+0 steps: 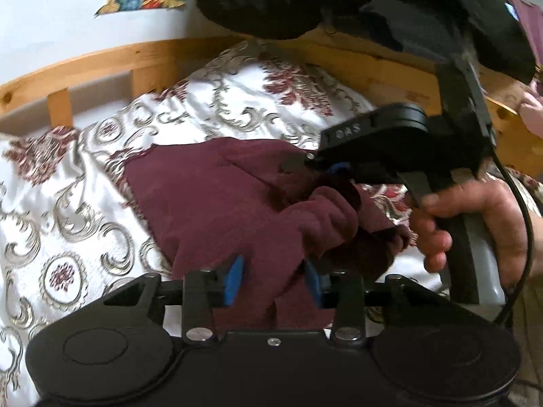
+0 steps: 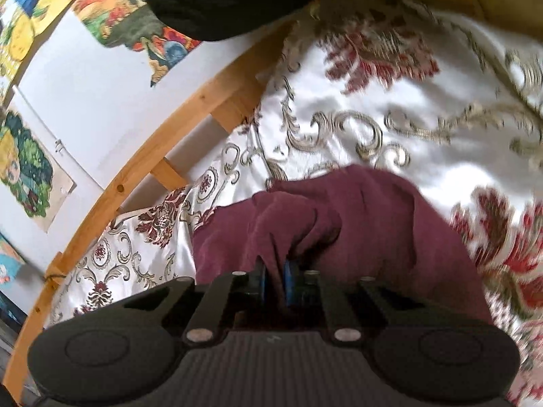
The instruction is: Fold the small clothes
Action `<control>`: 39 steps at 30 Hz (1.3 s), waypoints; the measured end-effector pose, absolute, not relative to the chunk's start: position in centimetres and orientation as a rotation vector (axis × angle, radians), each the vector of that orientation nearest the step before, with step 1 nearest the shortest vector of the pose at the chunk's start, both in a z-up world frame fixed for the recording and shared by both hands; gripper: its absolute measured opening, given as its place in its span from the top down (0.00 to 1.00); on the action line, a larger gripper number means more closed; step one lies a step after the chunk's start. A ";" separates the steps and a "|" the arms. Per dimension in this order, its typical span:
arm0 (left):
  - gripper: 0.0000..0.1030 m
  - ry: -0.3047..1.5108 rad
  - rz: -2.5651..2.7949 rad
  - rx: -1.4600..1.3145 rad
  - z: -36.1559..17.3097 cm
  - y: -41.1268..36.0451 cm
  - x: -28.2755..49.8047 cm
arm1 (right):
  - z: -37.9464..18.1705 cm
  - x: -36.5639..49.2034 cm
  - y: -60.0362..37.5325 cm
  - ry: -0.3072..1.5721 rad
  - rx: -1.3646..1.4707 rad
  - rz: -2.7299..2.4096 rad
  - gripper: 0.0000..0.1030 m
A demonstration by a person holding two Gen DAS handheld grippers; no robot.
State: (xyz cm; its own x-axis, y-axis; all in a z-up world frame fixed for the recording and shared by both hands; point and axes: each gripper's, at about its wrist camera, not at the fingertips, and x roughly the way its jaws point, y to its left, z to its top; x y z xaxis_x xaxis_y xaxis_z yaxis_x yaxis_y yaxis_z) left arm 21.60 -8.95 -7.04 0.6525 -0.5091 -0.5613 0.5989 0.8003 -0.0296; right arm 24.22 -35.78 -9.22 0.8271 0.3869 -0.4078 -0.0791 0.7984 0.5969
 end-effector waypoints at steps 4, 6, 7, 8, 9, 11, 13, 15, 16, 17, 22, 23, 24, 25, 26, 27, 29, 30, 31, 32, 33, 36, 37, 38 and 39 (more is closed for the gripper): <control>0.63 0.558 -0.694 0.211 -7.4 -9.8 20.8 | -8.4 23.7 -35.9 0.508 0.539 0.259 0.89; 0.65 0.553 -0.725 0.231 -7.6 -10.3 20.5 | -8.0 23.3 -35.9 0.486 0.499 0.254 0.89; 0.66 0.553 -0.735 0.236 -7.7 -10.5 20.4 | -7.7 23.1 -35.8 0.475 0.475 0.250 0.89; 0.66 0.554 -0.747 0.241 -7.8 -10.7 20.3 | -7.3 22.9 -35.7 0.461 0.446 0.247 0.89; 0.66 0.555 -0.756 0.244 -7.9 -10.9 20.2 | -6.9 22.7 -35.6 0.447 0.421 0.243 0.89; 0.66 0.557 -0.768 0.248 -8.1 -11.2 20.1 | -6.3 22.3 -35.4 0.430 0.380 0.237 0.89; 0.66 0.559 -0.777 0.252 -8.2 -11.4 20.1 | -6.1 21.9 -35.1 0.430 0.339 0.223 0.89; 0.66 0.564 -0.782 0.251 -8.4 -11.4 20.1 | -6.4 22.0 -35.3 0.464 0.355 0.220 0.89; 0.66 0.566 -0.783 0.249 -8.4 -11.3 20.1 | -6.8 22.2 -35.6 0.492 0.378 0.220 0.88; 0.66 0.569 -0.784 0.247 -8.4 -11.3 20.1 | -7.2 22.5 -35.9 0.518 0.411 0.221 0.86; 0.66 0.576 -0.789 0.236 -8.4 -11.3 20.3 | -8.8 23.6 -37.7 0.570 0.597 0.252 0.55; 0.66 0.576 -0.790 0.236 -8.5 -11.3 20.3 | -9.1 23.8 -37.9 0.572 0.620 0.254 0.50; 0.66 0.576 -0.791 0.236 -8.5 -11.3 20.3 | -9.4 24.0 -38.0 0.578 0.638 0.252 0.46; 0.66 0.577 -0.792 0.236 -8.5 -11.3 20.3 | -9.7 24.3 -38.1 0.583 0.645 0.247 0.46; 0.66 0.578 -0.793 0.235 -8.5 -11.2 20.3 | -9.9 24.5 -38.1 0.586 0.645 0.238 0.46; 0.66 0.580 -0.793 0.234 -8.5 -11.2 20.3 | -10.2 24.8 -38.2 0.587 0.641 0.223 0.46; 0.66 0.584 -0.793 0.228 -8.5 -11.2 20.4 | -10.6 25.2 -38.2 0.581 0.636 0.204 0.46; 0.66 0.585 -0.793 0.225 -8.5 -11.2 20.4 | -10.7 25.4 -38.3 0.575 0.631 0.202 0.48; 0.66 0.586 -0.793 0.223 -8.5 -11.2 20.4 | -10.8 25.6 -38.3 0.564 0.618 0.203 0.52; 0.66 0.587 -0.793 0.220 -8.5 -11.2 20.5 | -10.7 25.7 -38.1 0.554 0.596 0.208 0.57; 0.66 0.587 -0.793 0.218 -8.6 -11.2 20.5 | -10.5 25.8 -37.9 0.541 0.559 0.213 0.69; 0.66 0.586 -0.790 0.214 -8.7 -11.3 20.5 | -9.2 25.3 -37.0 0.492 0.453 0.217 0.86; 0.66 0.583 -0.789 0.219 -8.7 -11.3 20.4 | -8.6 24.9 -36.7 0.474 0.421 0.219 0.87; 0.66 0.579 -0.788 0.225 -8.8 -11.5 20.3 | -8.1 24.5 -36.5 0.456 0.387 0.215 0.87; 0.66 0.577 -0.791 0.231 -8.9 -11.6 20.2 | -7.5 24.2 -36.3 0.439 0.360 0.213 0.88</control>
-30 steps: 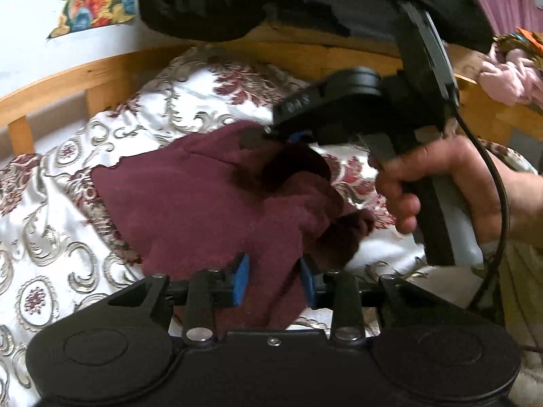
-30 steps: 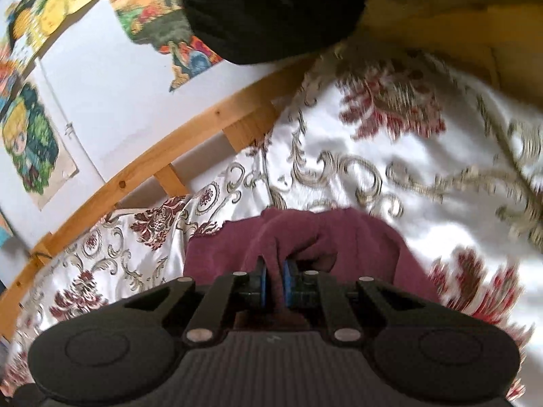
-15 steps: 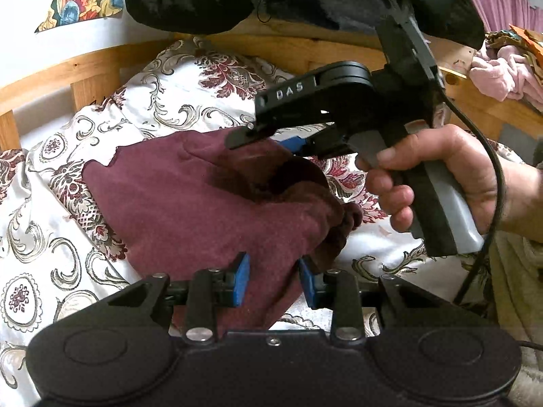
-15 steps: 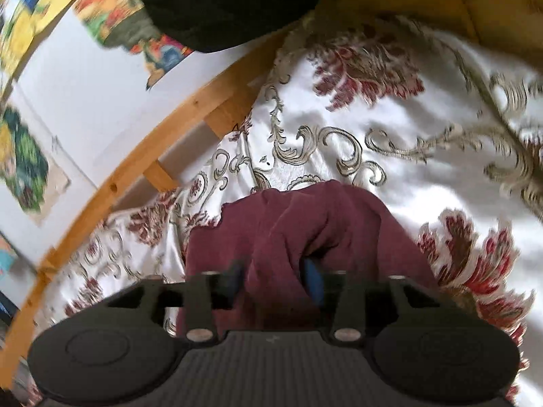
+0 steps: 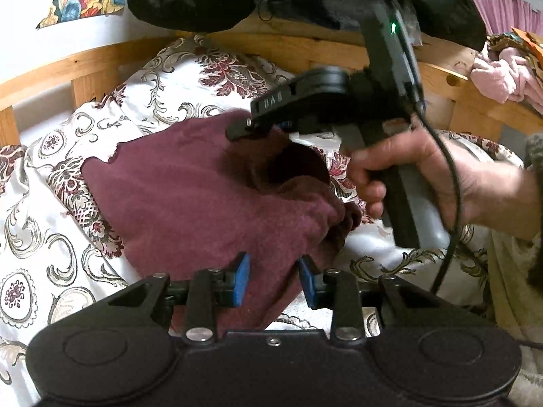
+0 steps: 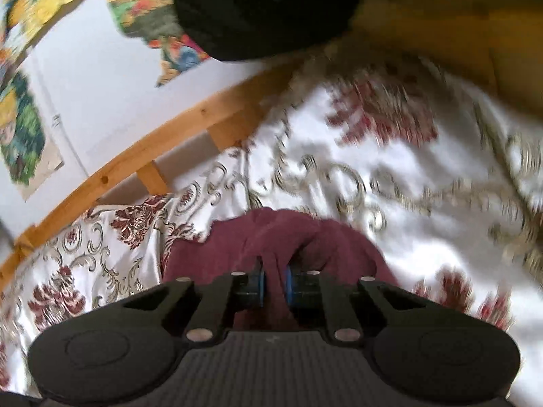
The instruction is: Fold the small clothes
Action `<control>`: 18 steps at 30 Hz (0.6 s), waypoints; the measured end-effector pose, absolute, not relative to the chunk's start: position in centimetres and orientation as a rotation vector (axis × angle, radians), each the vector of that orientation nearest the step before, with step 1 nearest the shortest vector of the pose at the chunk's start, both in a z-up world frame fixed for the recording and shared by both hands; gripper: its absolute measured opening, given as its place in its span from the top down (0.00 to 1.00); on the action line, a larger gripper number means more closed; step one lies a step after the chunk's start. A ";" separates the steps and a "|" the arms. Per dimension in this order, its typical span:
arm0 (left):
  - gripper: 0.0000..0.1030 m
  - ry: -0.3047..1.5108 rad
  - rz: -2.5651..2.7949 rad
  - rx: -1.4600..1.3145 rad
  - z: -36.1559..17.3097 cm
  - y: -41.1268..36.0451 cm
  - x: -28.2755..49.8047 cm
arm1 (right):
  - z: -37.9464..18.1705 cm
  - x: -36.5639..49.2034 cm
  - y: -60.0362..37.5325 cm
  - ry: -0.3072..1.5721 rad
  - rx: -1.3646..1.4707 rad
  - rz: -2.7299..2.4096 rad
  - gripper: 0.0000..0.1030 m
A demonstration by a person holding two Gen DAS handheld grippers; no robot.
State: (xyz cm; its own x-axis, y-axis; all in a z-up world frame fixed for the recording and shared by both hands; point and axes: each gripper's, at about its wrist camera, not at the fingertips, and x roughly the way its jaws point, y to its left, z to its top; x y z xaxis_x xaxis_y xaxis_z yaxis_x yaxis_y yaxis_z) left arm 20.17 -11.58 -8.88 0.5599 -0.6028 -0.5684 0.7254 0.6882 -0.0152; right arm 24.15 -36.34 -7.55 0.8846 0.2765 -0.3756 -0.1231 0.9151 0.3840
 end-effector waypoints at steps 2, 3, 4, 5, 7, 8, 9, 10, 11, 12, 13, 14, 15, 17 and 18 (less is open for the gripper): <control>0.66 0.576 -0.799 0.234 -9.0 -11.9 20.0 | -6.7 23.5 -36.4 0.418 0.333 0.199 0.88; 0.66 0.578 -0.804 0.229 -9.1 -12.1 20.0 | -6.4 23.3 -36.6 0.414 0.329 0.188 0.88; 0.66 0.581 -0.813 0.222 -9.2 -12.3 20.0 | -6.2 23.2 -36.8 0.415 0.330 0.178 0.88; 0.66 0.585 -0.821 0.215 -9.3 -12.6 20.1 | -6.2 23.1 -37.1 0.421 0.330 0.163 0.88; 0.66 0.591 -0.843 0.211 -9.6 -13.3 20.1 | -6.4 23.2 -37.8 0.442 0.342 0.137 0.88; 0.66 0.590 -0.851 0.221 -9.7 -13.6 20.1 | -6.6 23.2 -38.3 0.453 0.358 0.127 0.88; 0.66 0.586 -0.859 0.237 -9.9 -13.9 20.0 | -6.8 23.4 -38.6 0.469 0.375 0.123 0.88; 0.66 0.582 -0.866 0.255 -10.1 -14.1 19.8 | -7.1 23.6 -38.9 0.483 0.387 0.120 0.88; 0.66 0.581 -0.872 0.268 -10.3 -14.3 19.7 | -7.4 23.7 -39.1 0.493 0.399 0.114 0.88; 0.66 0.579 -0.876 0.274 -10.3 -14.4 19.5 | -7.7 23.8 -39.3 0.500 0.411 0.113 0.88; 0.66 0.579 -0.878 0.274 -10.3 -14.3 19.4 | -7.9 23.9 -39.5 0.506 0.423 0.115 0.87; 0.65 0.583 -0.879 0.267 -10.3 -14.2 19.5 | -8.1 24.0 -39.6 0.512 0.437 0.116 0.86; 0.65 0.588 -0.880 0.255 -10.3 -14.1 19.6 | -8.3 24.1 -39.7 0.513 0.450 0.115 0.81; 0.65 0.603 -0.880 0.221 -10.2 -13.8 19.8 | -8.5 24.2 -40.1 0.503 0.481 0.117 0.78; 0.65 0.612 -0.880 0.205 -10.2 -13.7 19.9 | -8.6 24.3 -40.4 0.494 0.497 0.118 0.72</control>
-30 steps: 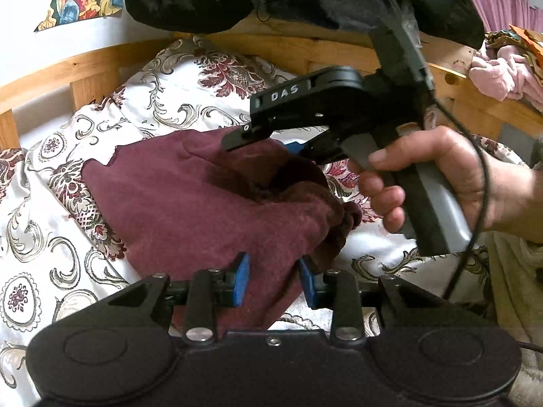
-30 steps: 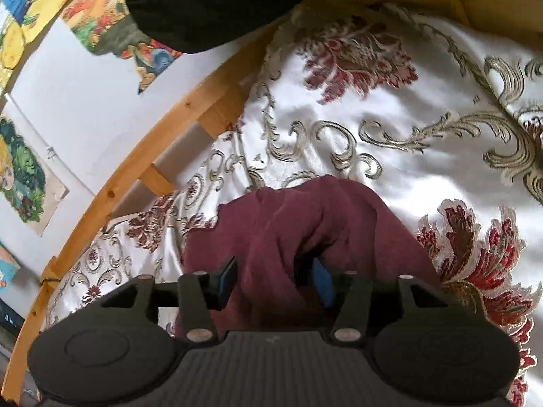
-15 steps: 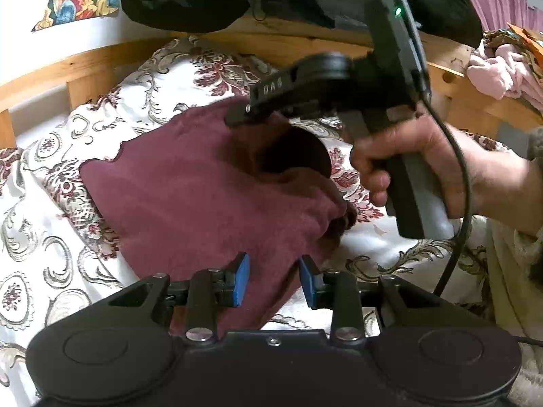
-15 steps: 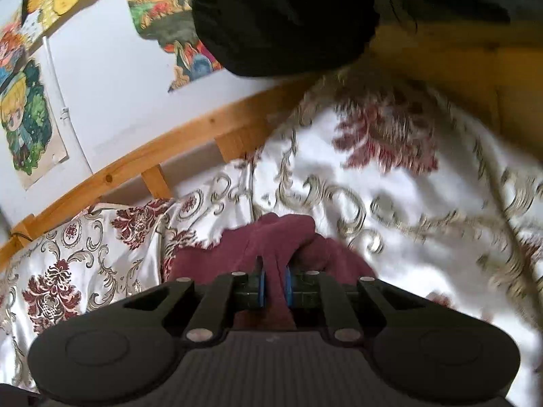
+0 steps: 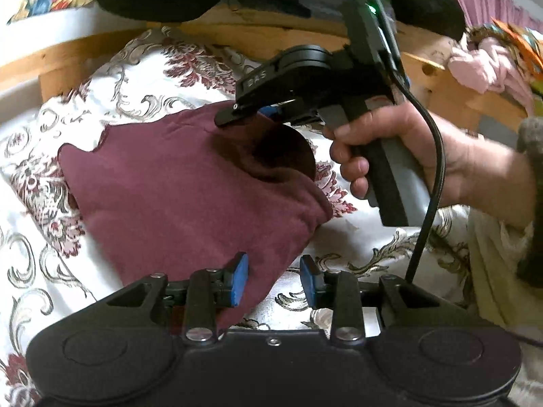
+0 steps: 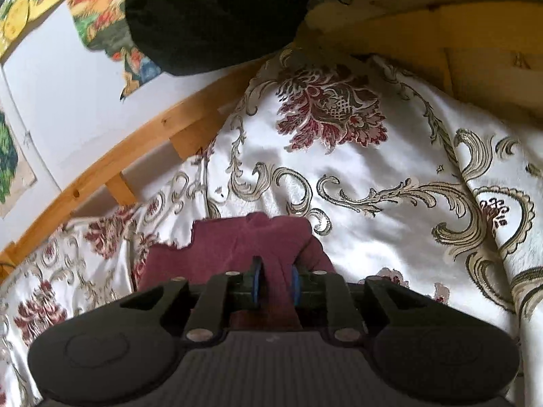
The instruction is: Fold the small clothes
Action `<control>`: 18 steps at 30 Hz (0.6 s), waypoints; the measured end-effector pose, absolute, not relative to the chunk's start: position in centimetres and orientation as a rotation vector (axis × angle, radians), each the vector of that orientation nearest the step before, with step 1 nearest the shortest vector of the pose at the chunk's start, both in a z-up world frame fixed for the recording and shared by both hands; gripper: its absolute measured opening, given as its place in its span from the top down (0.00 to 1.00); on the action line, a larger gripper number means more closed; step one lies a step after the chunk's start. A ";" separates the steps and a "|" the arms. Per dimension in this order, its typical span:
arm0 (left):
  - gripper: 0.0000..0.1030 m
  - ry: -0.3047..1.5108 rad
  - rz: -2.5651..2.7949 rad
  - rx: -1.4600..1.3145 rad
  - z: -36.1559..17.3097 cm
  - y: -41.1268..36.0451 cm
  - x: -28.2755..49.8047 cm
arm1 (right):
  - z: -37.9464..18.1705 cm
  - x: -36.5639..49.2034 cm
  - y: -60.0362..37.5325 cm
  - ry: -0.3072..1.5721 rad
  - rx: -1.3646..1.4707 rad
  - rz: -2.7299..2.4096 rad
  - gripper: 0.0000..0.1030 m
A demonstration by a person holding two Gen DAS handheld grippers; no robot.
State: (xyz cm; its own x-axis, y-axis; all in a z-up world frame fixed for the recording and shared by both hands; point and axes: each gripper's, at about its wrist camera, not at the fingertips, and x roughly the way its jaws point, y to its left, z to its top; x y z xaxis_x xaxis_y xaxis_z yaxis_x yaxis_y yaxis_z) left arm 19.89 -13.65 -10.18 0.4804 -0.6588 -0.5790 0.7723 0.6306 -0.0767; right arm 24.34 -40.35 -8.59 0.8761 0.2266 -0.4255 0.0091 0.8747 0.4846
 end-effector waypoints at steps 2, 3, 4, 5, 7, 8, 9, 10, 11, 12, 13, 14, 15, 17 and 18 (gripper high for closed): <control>0.65 0.619 -0.878 0.195 -10.1 -13.5 19.9 | -8.6 24.6 -40.8 0.471 0.516 0.120 0.67; 0.63 0.621 -0.877 0.193 -10.1 -13.5 19.8 | -8.6 24.7 -40.9 0.457 0.518 0.120 0.67; 0.63 0.622 -0.876 0.191 -10.1 -13.4 19.7 | -8.5 24.8 -41.0 0.436 0.515 0.122 0.67; 0.61 0.625 -0.877 0.187 -10.0 -13.3 19.6 | -8.4 24.9 -41.0 0.419 0.506 0.125 0.67; 0.58 0.631 -0.880 0.176 -10.0 -13.2 19.5 | -8.2 25.0 -40.9 0.391 0.476 0.121 0.68; 0.56 0.634 -0.883 0.170 -10.0 -13.1 19.5 | -8.1 25.0 -40.9 0.391 0.463 0.109 0.68; 0.54 0.637 -0.888 0.161 -10.0 -13.0 19.5 | -8.1 25.1 -40.9 0.399 0.461 0.098 0.68; 0.52 0.639 -0.894 0.150 -10.0 -12.9 19.5 | -8.2 25.0 -41.1 0.407 0.467 0.088 0.68; 0.49 0.642 -0.901 0.135 -10.0 -12.7 19.5 | -8.2 25.0 -41.3 0.415 0.474 0.075 0.68; 0.44 0.645 -0.909 0.117 -9.9 -12.5 19.5 | -8.2 24.8 -41.5 0.423 0.478 0.058 0.66; 0.41 0.648 -0.918 0.101 -9.8 -12.3 19.4 | -8.1 24.5 -41.6 0.434 0.478 0.038 0.61; 0.35 0.649 -0.927 0.083 -9.6 -12.1 19.4 | -8.0 24.2 -41.8 0.442 0.483 0.024 0.57; 0.29 0.645 -0.933 0.069 -9.4 -12.0 19.3 | -7.9 23.8 -42.1 0.449 0.496 0.021 0.47; 0.21 0.627 -0.940 0.055 -8.8 -11.6 19.0 | -7.9 22.9 -42.6 0.466 0.525 0.033 0.37; 0.18 0.610 -0.938 0.052 -8.6 -11.4 18.8 | -7.8 22.5 -42.6 0.480 0.531 0.035 0.33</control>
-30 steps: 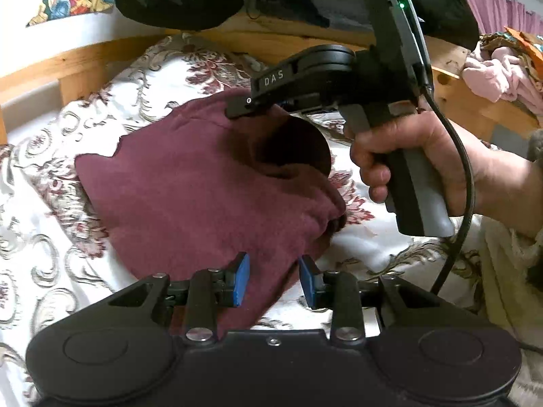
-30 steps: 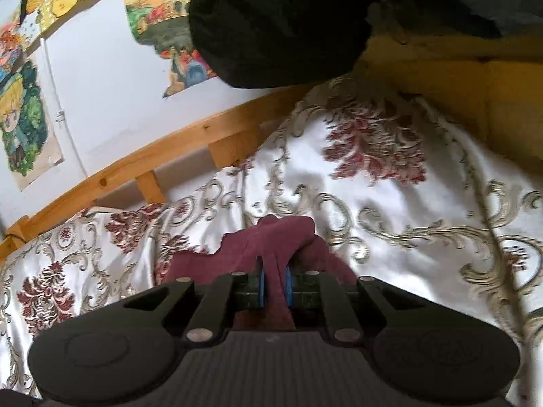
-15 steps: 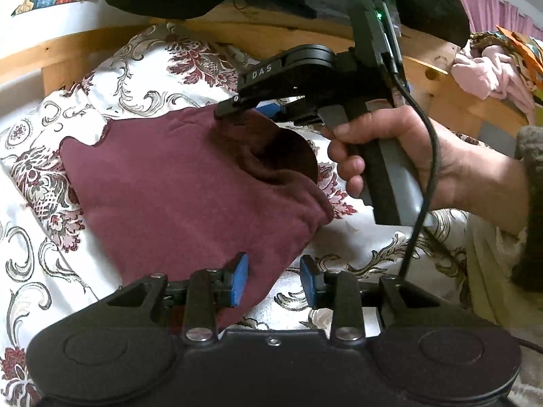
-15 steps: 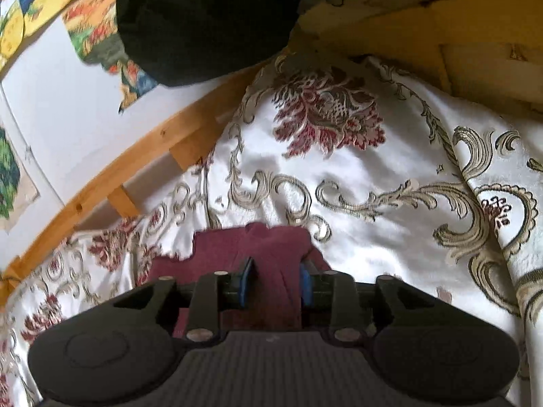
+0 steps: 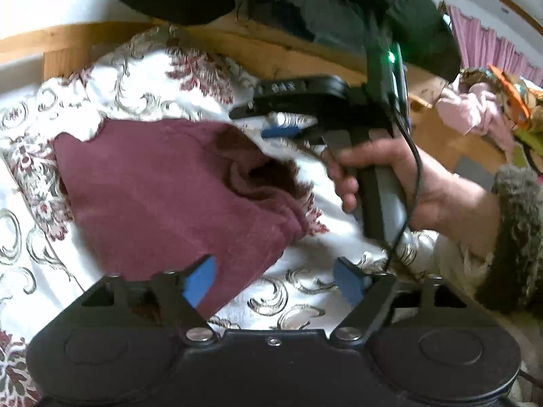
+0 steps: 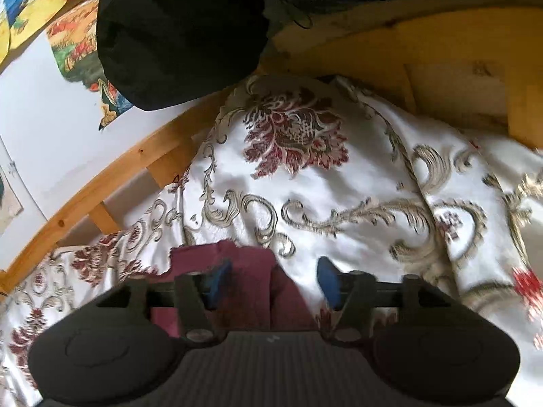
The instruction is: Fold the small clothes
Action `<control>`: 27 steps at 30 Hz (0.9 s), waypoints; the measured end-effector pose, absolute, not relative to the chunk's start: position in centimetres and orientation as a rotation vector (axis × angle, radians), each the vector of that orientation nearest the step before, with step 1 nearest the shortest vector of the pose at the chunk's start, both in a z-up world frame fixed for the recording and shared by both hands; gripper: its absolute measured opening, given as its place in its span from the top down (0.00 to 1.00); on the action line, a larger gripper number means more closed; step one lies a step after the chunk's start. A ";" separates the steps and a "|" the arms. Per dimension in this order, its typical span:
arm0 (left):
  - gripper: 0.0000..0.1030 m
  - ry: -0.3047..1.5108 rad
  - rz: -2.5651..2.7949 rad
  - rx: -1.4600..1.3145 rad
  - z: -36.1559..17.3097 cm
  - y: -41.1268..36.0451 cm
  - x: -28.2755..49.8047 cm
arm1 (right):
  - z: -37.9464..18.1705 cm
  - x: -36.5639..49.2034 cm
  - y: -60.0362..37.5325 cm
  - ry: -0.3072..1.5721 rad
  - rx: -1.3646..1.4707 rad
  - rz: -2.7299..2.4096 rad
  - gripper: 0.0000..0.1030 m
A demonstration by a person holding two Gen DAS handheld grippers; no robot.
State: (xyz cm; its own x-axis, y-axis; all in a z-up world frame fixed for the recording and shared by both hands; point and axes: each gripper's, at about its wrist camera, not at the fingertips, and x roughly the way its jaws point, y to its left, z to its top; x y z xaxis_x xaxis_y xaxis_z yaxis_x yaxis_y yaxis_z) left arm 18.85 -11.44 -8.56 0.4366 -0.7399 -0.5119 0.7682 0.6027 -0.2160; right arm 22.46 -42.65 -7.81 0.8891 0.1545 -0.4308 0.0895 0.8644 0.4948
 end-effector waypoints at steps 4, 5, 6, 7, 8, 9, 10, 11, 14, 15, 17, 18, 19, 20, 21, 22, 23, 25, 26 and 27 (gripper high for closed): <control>0.10 0.571 -0.918 -0.001 -7.7 -10.4 18.8 | -7.6 21.0 -42.2 0.532 0.495 0.035 0.19; 0.06 0.567 -0.907 -0.021 -7.5 -10.1 18.9 | -7.6 20.7 -42.0 0.546 0.486 0.035 0.18; 0.05 0.559 -0.891 -0.045 -7.3 -9.7 18.9 | -7.5 20.3 -41.8 0.564 0.476 0.031 0.15; 0.05 0.552 -0.875 -0.068 -7.1 -9.3 19.1 | -7.3 19.9 -41.6 0.581 0.464 0.027 0.12; 0.04 0.544 -0.854 -0.095 -6.9 -8.8 19.2 | -7.3 19.5 -41.3 0.597 0.450 0.020 0.11; 0.01 0.540 -0.830 -0.120 -6.8 -8.4 19.5 | -7.3 19.0 -41.1 0.606 0.438 0.018 0.09; 0.01 0.537 -0.802 -0.145 -6.7 -8.0 19.8 | -7.2 18.6 -40.9 0.612 0.432 0.020 0.06; 0.01 0.536 -0.774 -0.170 -6.6 -7.5 20.0 | -7.2 18.2 -40.6 0.620 0.431 0.028 0.05; 0.01 0.564 -0.691 -0.241 -6.8 -6.4 21.1 | -7.5 17.0 -39.9 0.652 0.439 0.053 0.00; 0.01 0.578 -0.662 -0.265 -6.9 -6.1 21.5 | -7.6 16.8 -39.5 0.668 0.436 0.064 0.00; 0.01 0.612 -0.618 -0.312 -7.3 -5.4 22.4 | -7.9 16.6 -38.8 0.695 0.412 0.073 0.00; 0.01 0.631 -0.601 -0.336 -7.5 -5.0 22.6 | -8.0 16.5 -38.4 0.708 0.388 0.070 0.00; 0.01 0.647 -0.588 -0.354 -7.7 -4.7 23.0 | -8.2 16.5 -38.1 0.722 0.362 0.061 0.00; 0.01 0.667 -0.572 -0.374 -7.9 -4.5 23.3 | -8.3 16.5 -37.8 0.738 0.333 0.041 0.00; 0.01 0.683 -0.562 -0.388 -8.2 -4.4 23.5 | -8.5 16.5 -37.6 0.761 0.296 0.008 0.00; 0.01 0.698 -0.556 -0.399 -8.5 -4.0 23.7 | -8.8 16.6 -37.4 0.783 0.269 -0.015 0.00; 0.01 0.716 -0.552 -0.405 -8.7 -4.0 23.8 | -9.1 16.7 -37.3 0.813 0.246 -0.030 0.00; 0.01 0.746 -0.545 -0.403 -9.2 -4.2 24.2 | -9.9 16.8 -37.3 0.863 0.241 -0.040 0.00; 0.01 0.761 -0.542 -0.396 -9.4 -4.3 24.3 | -10.2 16.8 -37.5 0.878 0.252 -0.043 0.00; 0.01 0.772 -0.540 -0.386 -9.5 -4.4 24.3 | -10.4 16.7 -37.7 0.887 0.264 -0.043 0.00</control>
State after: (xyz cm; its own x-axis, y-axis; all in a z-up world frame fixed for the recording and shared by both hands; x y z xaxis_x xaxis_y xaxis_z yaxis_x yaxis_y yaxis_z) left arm 24.34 -4.44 -9.52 0.5933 -0.5884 -0.5494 0.3152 0.7978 -0.5140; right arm 16.68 -37.65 -10.38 0.6331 0.0718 -0.7707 0.1463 0.9666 0.2102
